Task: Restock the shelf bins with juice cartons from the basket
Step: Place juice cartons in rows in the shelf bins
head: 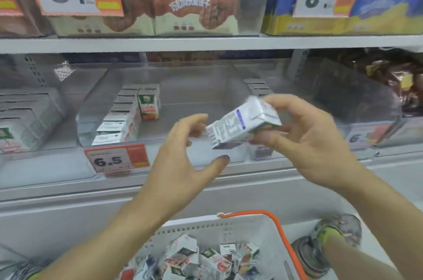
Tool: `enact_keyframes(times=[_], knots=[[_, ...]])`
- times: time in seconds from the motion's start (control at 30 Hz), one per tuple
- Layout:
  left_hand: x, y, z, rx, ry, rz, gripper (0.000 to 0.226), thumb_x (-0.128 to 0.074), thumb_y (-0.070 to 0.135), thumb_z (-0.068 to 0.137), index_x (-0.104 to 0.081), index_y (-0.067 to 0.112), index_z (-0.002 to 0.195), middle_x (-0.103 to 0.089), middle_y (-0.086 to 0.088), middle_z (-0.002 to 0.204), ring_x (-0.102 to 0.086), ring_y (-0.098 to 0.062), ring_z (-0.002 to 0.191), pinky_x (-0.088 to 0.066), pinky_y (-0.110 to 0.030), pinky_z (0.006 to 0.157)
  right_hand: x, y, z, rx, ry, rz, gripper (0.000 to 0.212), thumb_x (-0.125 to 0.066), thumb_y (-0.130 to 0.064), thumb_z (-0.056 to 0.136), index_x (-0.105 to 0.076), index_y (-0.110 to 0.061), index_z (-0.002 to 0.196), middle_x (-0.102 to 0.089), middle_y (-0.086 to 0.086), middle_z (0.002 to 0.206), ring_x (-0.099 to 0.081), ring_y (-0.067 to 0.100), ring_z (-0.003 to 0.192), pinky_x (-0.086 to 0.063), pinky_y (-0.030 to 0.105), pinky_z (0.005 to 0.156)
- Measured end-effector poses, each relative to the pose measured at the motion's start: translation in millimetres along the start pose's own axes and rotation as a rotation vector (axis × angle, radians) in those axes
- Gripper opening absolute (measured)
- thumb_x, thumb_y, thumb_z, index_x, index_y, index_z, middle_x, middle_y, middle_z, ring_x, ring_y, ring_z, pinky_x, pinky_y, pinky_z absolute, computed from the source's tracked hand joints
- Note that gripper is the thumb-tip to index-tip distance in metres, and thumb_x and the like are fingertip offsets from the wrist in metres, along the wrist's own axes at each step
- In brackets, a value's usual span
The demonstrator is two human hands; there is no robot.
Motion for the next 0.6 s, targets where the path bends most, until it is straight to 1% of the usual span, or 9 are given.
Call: enact_keyframes(times=[0.03, 0.1, 0.17, 0.2, 0.23, 0.3, 0.4, 0.5, 0.6], knots=[[-12, 7, 8, -0.058, -0.004, 0.103, 0.072, -0.081, 0.038, 0.076, -0.044, 0.032, 0.137, -0.051, 0.017, 0.131, -0.049, 0.000, 0.122, -0.039, -0.018, 0.101, 26, -2, -1, 0.024, 0.084, -0.071, 0.040, -0.075, -0.007, 0.078, -0.063, -0.013, 0.116, -0.069, 0.008, 0.110, -0.070, 0.024, 0.097, -0.060, 0.038, 0.084], [-41, 18, 26, -0.153, -0.045, 0.269, 0.084, -0.080, 0.042, 0.077, -0.035, 0.026, 0.146, -0.040, 0.009, 0.141, -0.042, -0.008, 0.130, -0.033, -0.022, 0.109, 75, -2, 6, 0.041, 0.244, -0.261, 0.039, -0.076, -0.003, 0.082, -0.064, -0.023, 0.114, -0.070, -0.001, 0.106, -0.070, 0.015, 0.092, -0.059, 0.033, 0.085], [-67, 26, 47, -0.205, -0.064, 0.407, 0.097, -0.078, 0.049, 0.077, -0.025, 0.020, 0.153, -0.030, 0.002, 0.152, -0.032, -0.016, 0.139, -0.027, -0.029, 0.115, 113, 9, 23, -0.015, 0.335, -0.443, 0.041, -0.077, -0.006, 0.084, -0.065, -0.033, 0.113, -0.069, -0.001, 0.106, -0.070, 0.010, 0.084, -0.058, 0.031, 0.084], [-78, 27, 59, -0.205, -0.068, 0.454, 0.103, -0.076, 0.053, 0.077, -0.020, 0.018, 0.155, -0.025, 0.000, 0.156, -0.026, -0.017, 0.143, -0.023, -0.031, 0.117, 127, 20, 35, -0.060, 0.349, -0.529, 0.041, -0.078, -0.009, 0.084, -0.066, -0.032, 0.116, -0.069, 0.001, 0.107, -0.070, 0.011, 0.083, -0.058, 0.033, 0.084], [-86, 28, 68, -0.192, -0.076, 0.482, 0.108, -0.075, 0.057, 0.076, -0.015, 0.017, 0.156, -0.021, -0.001, 0.160, -0.021, -0.017, 0.146, -0.020, -0.033, 0.119, 137, 32, 48, -0.113, 0.340, -0.620, 0.041, -0.079, -0.014, 0.083, -0.066, -0.029, 0.119, -0.068, 0.003, 0.106, -0.070, 0.015, 0.084, -0.057, 0.035, 0.085], [-101, 24, 80, -0.155, -0.108, 0.509, 0.113, -0.072, 0.063, 0.075, -0.008, 0.018, 0.157, -0.016, 0.002, 0.163, -0.018, -0.015, 0.147, -0.020, -0.034, 0.122, 142, 61, 71, -0.231, 0.248, -0.792, 0.043, -0.080, -0.022, 0.082, -0.067, -0.022, 0.123, -0.069, 0.004, 0.103, -0.068, 0.021, 0.090, -0.051, 0.030, 0.082], [-112, 19, 81, -0.148, -0.102, 0.610, 0.112, -0.061, 0.074, 0.076, -0.003, 0.023, 0.157, -0.015, 0.010, 0.164, -0.031, -0.014, 0.139, -0.029, -0.029, 0.112, 128, 102, 89, -0.358, 0.068, -0.894, 0.053, -0.082, -0.023, 0.081, -0.064, -0.018, 0.130, -0.067, 0.006, 0.105, -0.059, 0.019, 0.087, -0.043, 0.024, 0.079], [-112, 18, 78, -0.211, -0.009, 0.724, 0.111, -0.056, 0.080, 0.074, -0.009, 0.022, 0.157, -0.027, 0.010, 0.161, -0.049, -0.015, 0.130, -0.043, -0.028, 0.100, 121, 130, 97, -0.419, 0.054, -0.869, 0.062, -0.086, -0.024, 0.075, -0.062, -0.015, 0.132, -0.068, 0.011, 0.114, -0.058, 0.020, 0.088, -0.043, 0.023, 0.081], [-112, 14, 79, -0.244, 0.063, 0.782, 0.111, -0.060, 0.080, 0.072, -0.020, 0.020, 0.156, -0.043, 0.006, 0.153, -0.058, -0.016, 0.120, -0.050, -0.029, 0.089, 119, 143, 103, -0.473, 0.039, -0.885, 0.062, -0.090, -0.026, 0.070, -0.059, -0.010, 0.122, -0.065, 0.013, 0.113, -0.063, 0.028, 0.097, -0.046, 0.027, 0.079]])
Point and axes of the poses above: each hand's wrist, its own z-axis towards the middle knuckle, its own x-axis out of the back of the hand, y = z × x, the point moved 8 cm from there along z, towards the middle knuckle
